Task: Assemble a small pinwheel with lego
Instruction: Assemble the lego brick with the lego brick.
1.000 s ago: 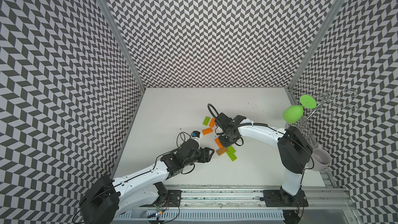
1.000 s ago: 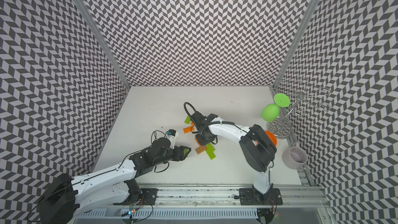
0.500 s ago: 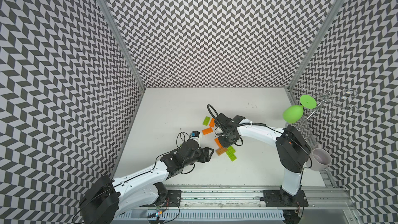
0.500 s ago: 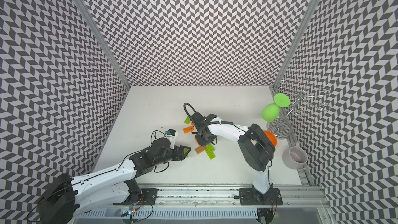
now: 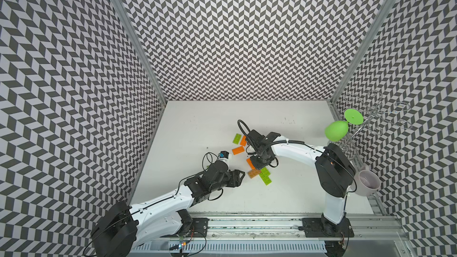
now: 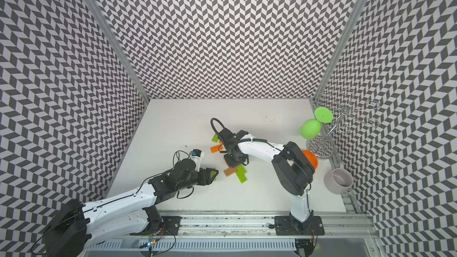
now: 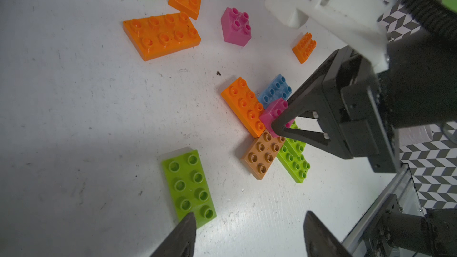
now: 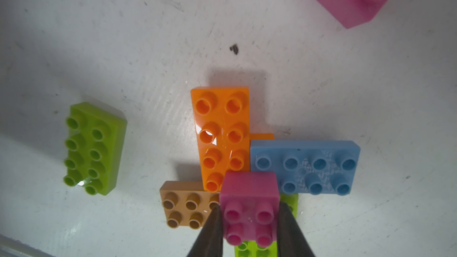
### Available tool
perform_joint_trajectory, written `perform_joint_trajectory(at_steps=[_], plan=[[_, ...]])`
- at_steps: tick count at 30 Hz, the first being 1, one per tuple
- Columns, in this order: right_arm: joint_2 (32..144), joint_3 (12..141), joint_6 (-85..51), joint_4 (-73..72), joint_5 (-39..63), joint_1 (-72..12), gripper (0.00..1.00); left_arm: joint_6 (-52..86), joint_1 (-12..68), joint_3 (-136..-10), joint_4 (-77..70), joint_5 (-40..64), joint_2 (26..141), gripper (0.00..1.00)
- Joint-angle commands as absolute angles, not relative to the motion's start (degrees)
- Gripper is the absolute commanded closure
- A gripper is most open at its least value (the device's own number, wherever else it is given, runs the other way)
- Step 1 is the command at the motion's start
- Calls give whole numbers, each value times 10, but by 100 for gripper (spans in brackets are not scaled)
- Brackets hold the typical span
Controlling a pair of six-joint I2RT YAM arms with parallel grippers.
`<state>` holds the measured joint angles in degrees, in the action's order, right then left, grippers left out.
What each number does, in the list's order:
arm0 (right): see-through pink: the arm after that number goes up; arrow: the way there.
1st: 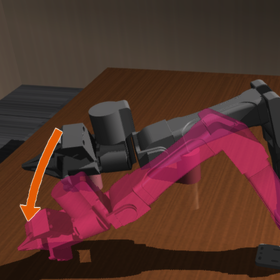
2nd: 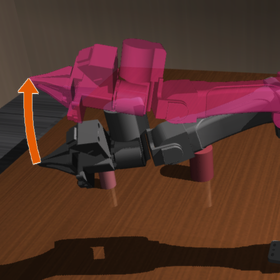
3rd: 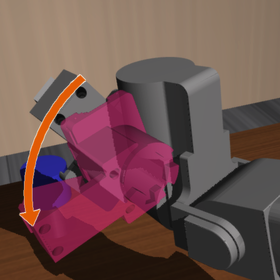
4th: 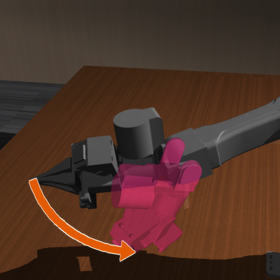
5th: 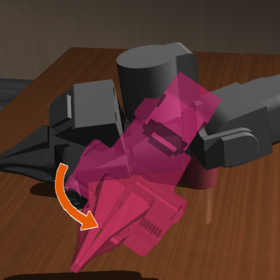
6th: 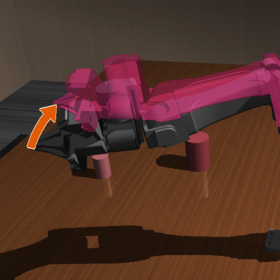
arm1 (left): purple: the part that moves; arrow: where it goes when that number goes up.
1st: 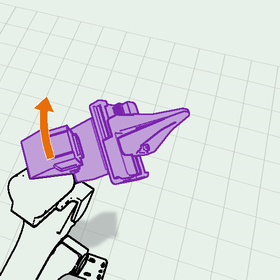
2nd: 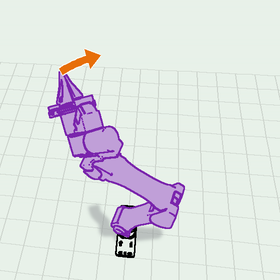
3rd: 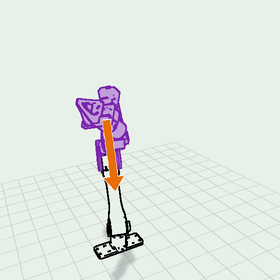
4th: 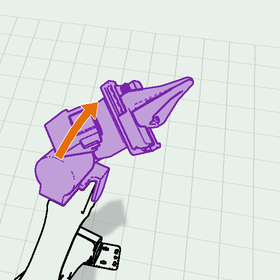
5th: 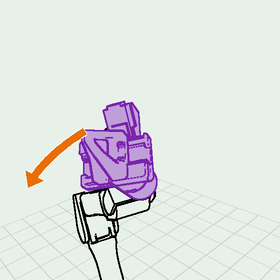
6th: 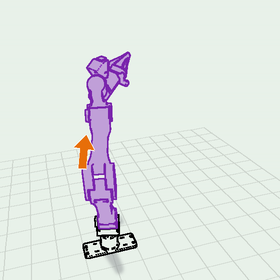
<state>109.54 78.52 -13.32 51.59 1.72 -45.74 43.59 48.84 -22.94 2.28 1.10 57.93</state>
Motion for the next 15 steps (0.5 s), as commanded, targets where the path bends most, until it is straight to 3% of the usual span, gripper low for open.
perform_joint_trajectory(at_steps=[1,7,15], plan=[[1173,723,-152,531,19,-461,100,437,483,-222,20,4,569,31],[1203,707,-180,554,-45,-476,100,429,466,-218,23,11,562,32],[1186,716,-257,541,-1,-468,100,427,445,-208,23,27,547,32]])
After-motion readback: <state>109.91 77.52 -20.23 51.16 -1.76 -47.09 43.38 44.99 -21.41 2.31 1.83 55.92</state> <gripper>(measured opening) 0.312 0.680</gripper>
